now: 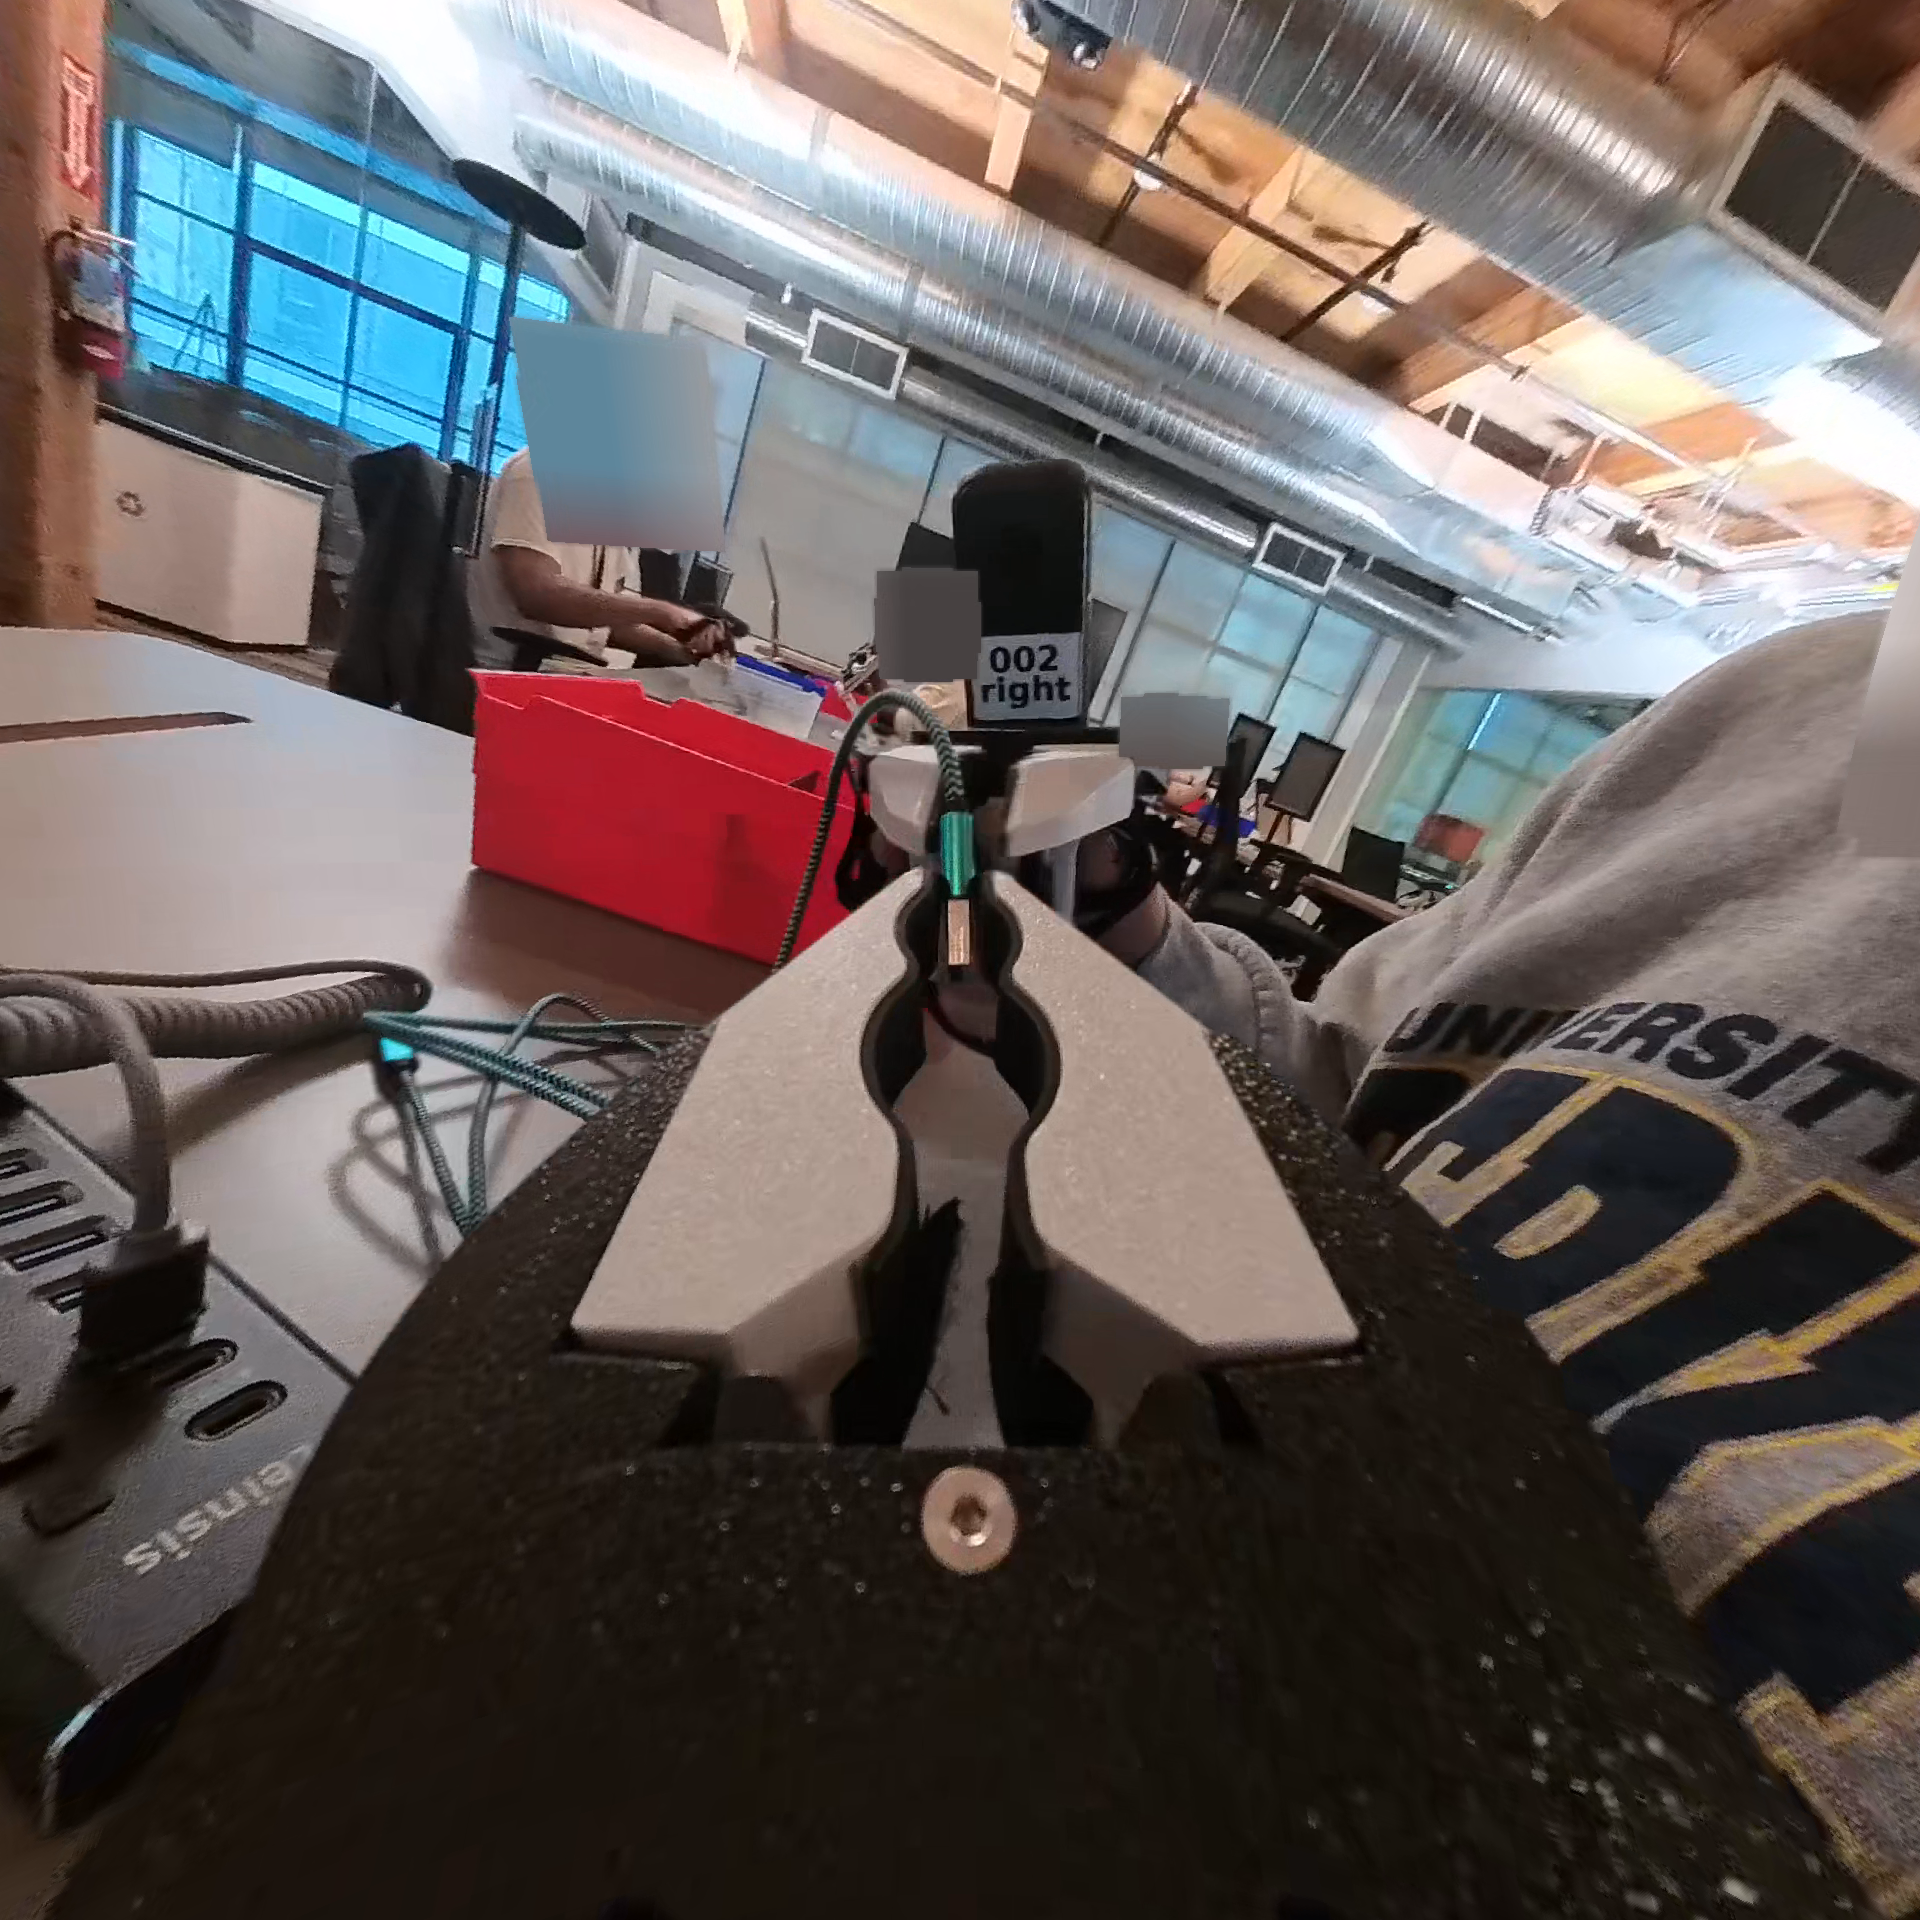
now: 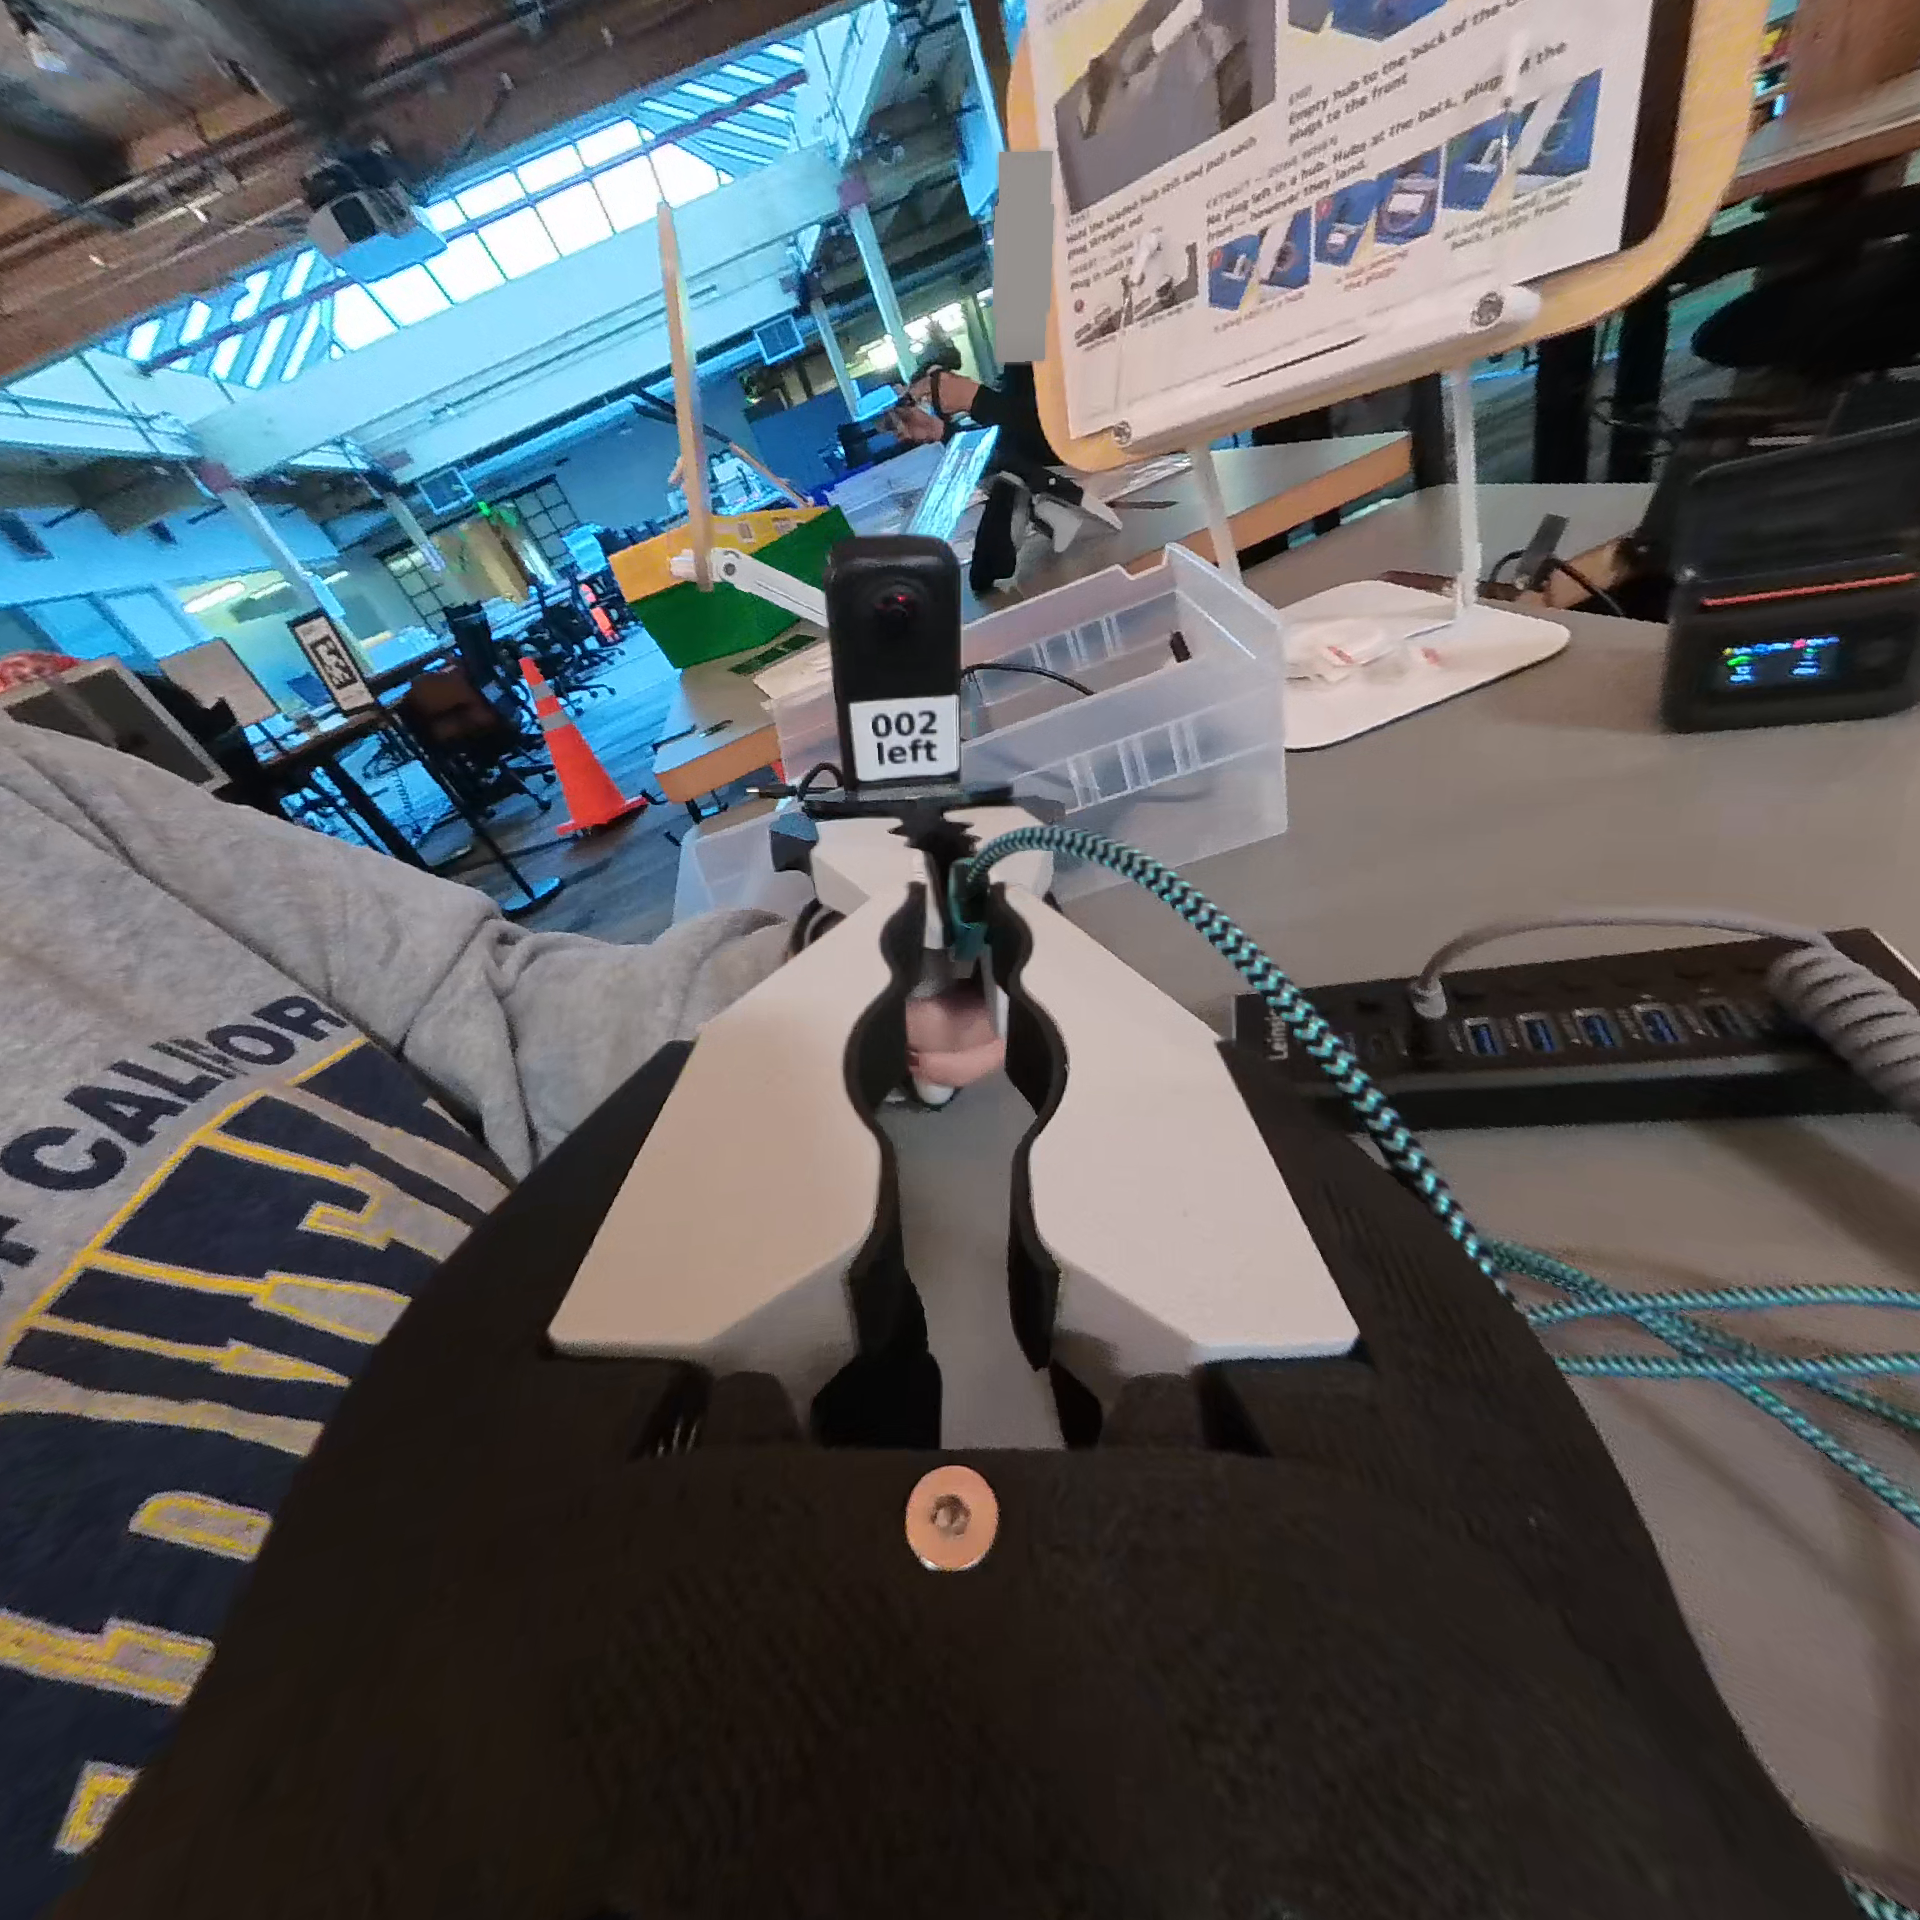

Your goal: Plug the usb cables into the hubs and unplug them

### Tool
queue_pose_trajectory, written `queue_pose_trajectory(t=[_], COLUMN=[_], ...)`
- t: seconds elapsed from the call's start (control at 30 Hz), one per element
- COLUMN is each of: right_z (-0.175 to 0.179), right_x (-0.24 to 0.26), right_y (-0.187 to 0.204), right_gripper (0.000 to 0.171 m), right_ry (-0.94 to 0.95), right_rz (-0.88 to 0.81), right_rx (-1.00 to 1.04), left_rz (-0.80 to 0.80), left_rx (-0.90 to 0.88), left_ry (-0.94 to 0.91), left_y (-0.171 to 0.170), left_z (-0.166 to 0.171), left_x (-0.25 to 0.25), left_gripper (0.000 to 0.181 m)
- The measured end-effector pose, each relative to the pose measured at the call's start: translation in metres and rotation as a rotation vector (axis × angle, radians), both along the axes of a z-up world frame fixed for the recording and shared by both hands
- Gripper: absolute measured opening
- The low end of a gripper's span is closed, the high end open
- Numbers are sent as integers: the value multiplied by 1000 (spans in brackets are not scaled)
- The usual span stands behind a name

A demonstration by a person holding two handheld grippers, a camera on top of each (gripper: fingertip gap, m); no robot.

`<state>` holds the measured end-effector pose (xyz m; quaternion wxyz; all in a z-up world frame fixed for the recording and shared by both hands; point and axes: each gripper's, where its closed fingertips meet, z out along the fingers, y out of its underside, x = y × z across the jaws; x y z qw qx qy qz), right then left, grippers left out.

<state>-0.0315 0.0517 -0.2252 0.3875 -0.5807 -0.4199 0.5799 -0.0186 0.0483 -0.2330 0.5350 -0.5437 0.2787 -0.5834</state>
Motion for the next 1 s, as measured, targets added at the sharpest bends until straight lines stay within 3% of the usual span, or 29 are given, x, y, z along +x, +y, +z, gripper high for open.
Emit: queue_pose_trajectory(t=[0.17,0.27,0.3,0.37,0.47,0.53,0.6,0.67,0.8,1.0], right_z=[-2,-3,-3,-6,-34,-54,-67,-80,-94,-106], right_x=[-3,-5,-5,-4,-4,-9,-18,-26,-36,-48], right_y=[-4,3,11,37,81,101,110,120,130,133], right_gripper=[5,5,5,5,4,5,5,5,5,5], right_ry=[-7,-21,-26,-64,-263,-392,-444,-493,-552,-612], right_rz=[38,27,6,-84,-228,-263,-241,-225,-197,-161], right_rx=[14,26,24,31,129,186,183,182,186,220], left_rz=[-34,44,93,297,649,722,718,695,656,697], left_rx=[6,13,23,36,79,85,9,-84,-119,-164], left_ry=[-1,8,50,217,604,789,892,986,987,1056], left_y=[-5,5,10,34,65,69,71,73,76,90], left_z=[0,-1,-5,-20,-49,-65,-86,-111,-126,-136], left_x=[5,1,-1,-13,-43,-47,-48,-53,-54,-64], left_gripper=[4,4,11,52,72,86,107,117,93,91])
